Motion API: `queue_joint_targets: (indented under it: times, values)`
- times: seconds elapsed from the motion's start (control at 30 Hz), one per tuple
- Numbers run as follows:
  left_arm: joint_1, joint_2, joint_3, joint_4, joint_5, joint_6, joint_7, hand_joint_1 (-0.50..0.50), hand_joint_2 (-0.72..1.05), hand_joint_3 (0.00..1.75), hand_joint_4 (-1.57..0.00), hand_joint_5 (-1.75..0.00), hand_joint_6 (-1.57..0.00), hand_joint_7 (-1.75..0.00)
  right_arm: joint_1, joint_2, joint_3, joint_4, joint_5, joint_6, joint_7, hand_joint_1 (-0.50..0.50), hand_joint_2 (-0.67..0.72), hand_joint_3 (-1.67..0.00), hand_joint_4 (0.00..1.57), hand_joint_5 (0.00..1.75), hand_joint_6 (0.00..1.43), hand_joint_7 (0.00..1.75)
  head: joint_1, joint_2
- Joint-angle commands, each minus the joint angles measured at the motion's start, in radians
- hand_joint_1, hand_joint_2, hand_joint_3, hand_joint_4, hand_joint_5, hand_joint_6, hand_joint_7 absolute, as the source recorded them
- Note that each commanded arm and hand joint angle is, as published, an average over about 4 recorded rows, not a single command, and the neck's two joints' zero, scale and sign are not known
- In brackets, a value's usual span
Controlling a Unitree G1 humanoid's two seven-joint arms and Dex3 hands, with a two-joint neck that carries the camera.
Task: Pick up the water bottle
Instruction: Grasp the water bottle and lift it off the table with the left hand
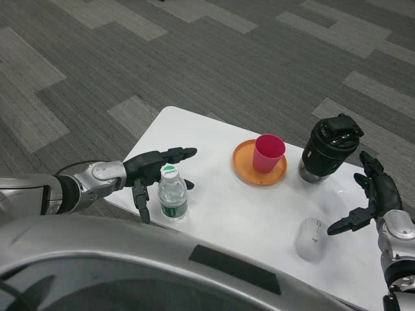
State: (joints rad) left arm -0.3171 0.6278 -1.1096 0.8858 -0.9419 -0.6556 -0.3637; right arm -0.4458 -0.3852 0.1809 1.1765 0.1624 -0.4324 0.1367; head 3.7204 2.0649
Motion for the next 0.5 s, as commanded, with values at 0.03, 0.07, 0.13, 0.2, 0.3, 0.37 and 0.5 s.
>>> queue_joint_targets:
  times: [0.03, 0.07, 0.13, 0.2, 0.3, 0.37, 0.5]
  values:
    - [-0.017, -0.007, -0.004, 0.005, -0.005, 0.005, -0.001, 0.5, -0.28, 0.0, -0.04, 0.0, -0.05, 0.0, -0.028, -0.001, 0.006, 0.0, 0.006, 0.004, 0.001, -0.21, 0.53, -0.16, 0.03, 0.58, 0.0, 0.0, 0.002, -0.001]
    - [-0.016, -0.011, -0.004, 0.005, -0.006, 0.005, -0.001, 0.5, -0.28, 0.02, -0.04, 0.0, -0.05, 0.0, -0.028, -0.001, 0.007, -0.001, 0.006, 0.004, 0.001, -0.21, 0.53, -0.16, 0.03, 0.58, 0.0, 0.0, 0.001, -0.001]
    - [-0.016, -0.018, -0.008, 0.008, -0.007, 0.005, -0.001, 0.5, -0.28, 0.07, -0.04, 0.0, -0.05, 0.0, -0.028, -0.001, 0.008, -0.002, 0.006, 0.004, 0.001, -0.21, 0.53, -0.16, 0.03, 0.58, 0.0, 0.0, 0.001, -0.001]
    - [-0.017, -0.022, -0.012, 0.01, -0.007, 0.005, 0.0, 0.5, -0.28, 0.09, -0.04, 0.0, -0.05, 0.0, -0.028, 0.0, 0.008, -0.003, 0.006, 0.004, 0.001, -0.21, 0.53, -0.16, 0.03, 0.58, 0.0, 0.0, -0.001, -0.001]
    - [-0.021, -0.033, -0.02, 0.018, -0.008, 0.005, 0.002, 0.5, -0.28, 0.07, -0.03, 0.0, -0.05, 0.0, -0.027, 0.0, 0.007, -0.007, 0.006, 0.004, 0.002, -0.21, 0.53, -0.16, 0.03, 0.58, 0.0, 0.02, -0.005, -0.002]
    - [-0.023, -0.042, -0.022, 0.028, -0.008, 0.005, 0.004, 0.5, -0.28, 0.07, -0.01, 0.0, -0.05, 0.0, -0.026, 0.0, 0.006, -0.01, 0.006, 0.004, 0.003, -0.21, 0.53, -0.16, 0.03, 0.58, 0.0, 0.0, -0.008, 0.0]
    - [-0.027, -0.071, -0.019, 0.066, -0.021, 0.005, 0.015, 0.5, -0.28, 0.04, 0.0, 0.0, -0.05, 0.0, -0.021, -0.001, 0.006, -0.014, 0.006, 0.004, 0.004, -0.21, 0.53, -0.16, 0.03, 0.58, 0.0, 0.0, -0.012, 0.003]
